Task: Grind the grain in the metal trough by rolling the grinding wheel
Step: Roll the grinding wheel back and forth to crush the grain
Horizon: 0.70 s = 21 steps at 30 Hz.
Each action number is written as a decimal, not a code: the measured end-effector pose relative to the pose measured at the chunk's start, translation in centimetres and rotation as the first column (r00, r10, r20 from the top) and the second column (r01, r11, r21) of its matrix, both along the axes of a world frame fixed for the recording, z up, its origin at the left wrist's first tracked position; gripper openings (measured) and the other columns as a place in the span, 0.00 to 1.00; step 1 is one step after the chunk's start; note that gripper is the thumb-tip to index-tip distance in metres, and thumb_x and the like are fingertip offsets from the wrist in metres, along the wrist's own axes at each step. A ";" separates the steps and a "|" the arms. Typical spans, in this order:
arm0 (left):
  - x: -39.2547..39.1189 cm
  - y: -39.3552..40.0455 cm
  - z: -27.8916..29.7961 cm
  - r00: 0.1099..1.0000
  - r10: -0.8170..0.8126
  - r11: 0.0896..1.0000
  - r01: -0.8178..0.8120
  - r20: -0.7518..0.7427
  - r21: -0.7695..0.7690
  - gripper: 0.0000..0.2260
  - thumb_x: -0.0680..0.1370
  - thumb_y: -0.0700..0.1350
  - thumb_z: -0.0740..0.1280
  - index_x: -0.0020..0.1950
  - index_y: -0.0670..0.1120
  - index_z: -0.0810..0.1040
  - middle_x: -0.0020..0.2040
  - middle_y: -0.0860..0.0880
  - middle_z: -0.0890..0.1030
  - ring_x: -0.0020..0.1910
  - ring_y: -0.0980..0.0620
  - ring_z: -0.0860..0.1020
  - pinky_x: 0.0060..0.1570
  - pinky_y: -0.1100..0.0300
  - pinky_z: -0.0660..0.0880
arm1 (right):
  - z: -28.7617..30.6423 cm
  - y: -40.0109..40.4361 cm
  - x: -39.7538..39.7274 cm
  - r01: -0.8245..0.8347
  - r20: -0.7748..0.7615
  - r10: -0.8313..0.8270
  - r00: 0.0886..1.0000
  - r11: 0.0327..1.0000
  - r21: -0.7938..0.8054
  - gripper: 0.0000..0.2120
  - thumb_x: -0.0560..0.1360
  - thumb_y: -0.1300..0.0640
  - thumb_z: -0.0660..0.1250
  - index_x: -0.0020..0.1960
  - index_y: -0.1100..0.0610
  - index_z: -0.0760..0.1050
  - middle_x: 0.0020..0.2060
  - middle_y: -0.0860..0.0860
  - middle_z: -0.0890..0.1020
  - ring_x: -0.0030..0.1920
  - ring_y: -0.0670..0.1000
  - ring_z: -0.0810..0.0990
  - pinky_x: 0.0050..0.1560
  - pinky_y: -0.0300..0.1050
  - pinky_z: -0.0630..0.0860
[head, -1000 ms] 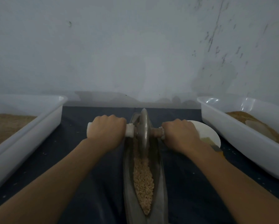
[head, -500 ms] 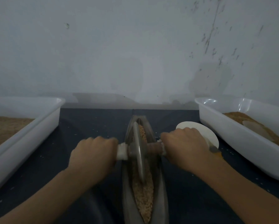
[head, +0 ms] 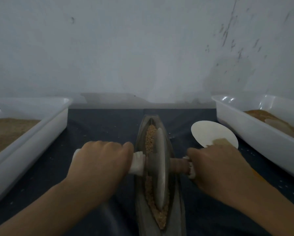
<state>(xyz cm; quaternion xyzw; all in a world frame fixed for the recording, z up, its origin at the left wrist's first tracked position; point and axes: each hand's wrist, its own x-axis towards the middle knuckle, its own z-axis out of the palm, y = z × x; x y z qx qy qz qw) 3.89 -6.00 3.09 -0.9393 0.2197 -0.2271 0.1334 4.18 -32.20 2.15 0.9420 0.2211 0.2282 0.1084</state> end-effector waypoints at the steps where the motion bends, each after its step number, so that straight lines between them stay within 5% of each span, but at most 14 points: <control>1: 0.3 -0.2 0.0 0.999 0.036 0.999 -0.036 -0.014 0.011 0.21 0.56 0.49 0.77 0.36 0.52 0.66 0.27 0.54 0.69 0.22 0.53 0.68 0.24 0.61 0.61 | -0.2 0.0 0.4 0.036 -0.007 -0.036 0.999 0.999 -0.021 0.30 0.60 0.47 0.75 0.33 0.45 0.51 0.23 0.43 0.59 0.24 0.47 0.63 0.27 0.41 0.61; 4: 3.6 -1.3 -0.5 0.984 0.150 0.988 -0.147 0.092 -0.036 0.15 0.71 0.50 0.68 0.41 0.53 0.60 0.33 0.54 0.68 0.30 0.53 0.65 0.29 0.58 0.58 | -0.2 0.7 3.8 0.141 -0.007 -0.141 0.990 0.990 0.021 0.19 0.71 0.46 0.66 0.34 0.47 0.56 0.26 0.45 0.63 0.29 0.49 0.66 0.30 0.43 0.58; 9: 8.4 -2.0 -0.5 0.976 0.181 0.980 -0.169 0.119 -0.104 0.11 0.74 0.47 0.65 0.40 0.51 0.62 0.35 0.53 0.74 0.33 0.49 0.74 0.31 0.57 0.60 | 0.5 1.6 8.8 0.180 -0.026 -0.179 0.983 0.982 0.054 0.09 0.71 0.49 0.64 0.40 0.49 0.63 0.37 0.50 0.77 0.38 0.57 0.76 0.34 0.46 0.63; 11: 7.9 -1.8 -0.4 0.980 0.177 0.980 -0.166 0.097 -0.111 0.11 0.74 0.47 0.65 0.40 0.51 0.62 0.34 0.53 0.70 0.32 0.49 0.71 0.32 0.57 0.61 | 0.8 1.6 8.1 0.170 -0.008 -0.170 0.985 0.985 0.021 0.09 0.72 0.50 0.64 0.40 0.49 0.63 0.35 0.50 0.75 0.36 0.56 0.75 0.34 0.46 0.64; 15: 3.2 -0.4 -1.1 0.993 0.117 0.983 -0.118 -0.014 -0.141 0.16 0.71 0.52 0.68 0.41 0.55 0.59 0.35 0.54 0.69 0.32 0.52 0.70 0.33 0.58 0.63 | 0.7 0.9 3.3 0.083 -0.029 -0.083 0.996 0.996 -0.016 0.16 0.70 0.49 0.68 0.37 0.47 0.59 0.28 0.46 0.65 0.30 0.51 0.69 0.32 0.44 0.63; 19: -1.1 0.8 -1.3 1.000 -0.012 0.993 0.008 -0.029 -0.114 0.26 0.51 0.54 0.78 0.35 0.55 0.62 0.26 0.54 0.71 0.22 0.56 0.66 0.23 0.62 0.57 | 1.3 0.5 -0.7 -0.051 0.023 0.052 0.998 0.998 -0.025 0.24 0.45 0.48 0.80 0.32 0.48 0.67 0.21 0.46 0.69 0.19 0.47 0.66 0.24 0.39 0.57; 21: -0.8 0.7 -1.4 0.996 0.067 0.995 -0.071 -0.050 -0.076 0.26 0.55 0.56 0.77 0.37 0.56 0.60 0.28 0.55 0.72 0.24 0.56 0.62 0.26 0.62 0.56 | 1.5 1.0 -0.3 0.014 -0.038 -0.017 0.999 0.997 -0.071 0.22 0.53 0.45 0.78 0.35 0.47 0.67 0.25 0.45 0.71 0.23 0.47 0.66 0.27 0.40 0.59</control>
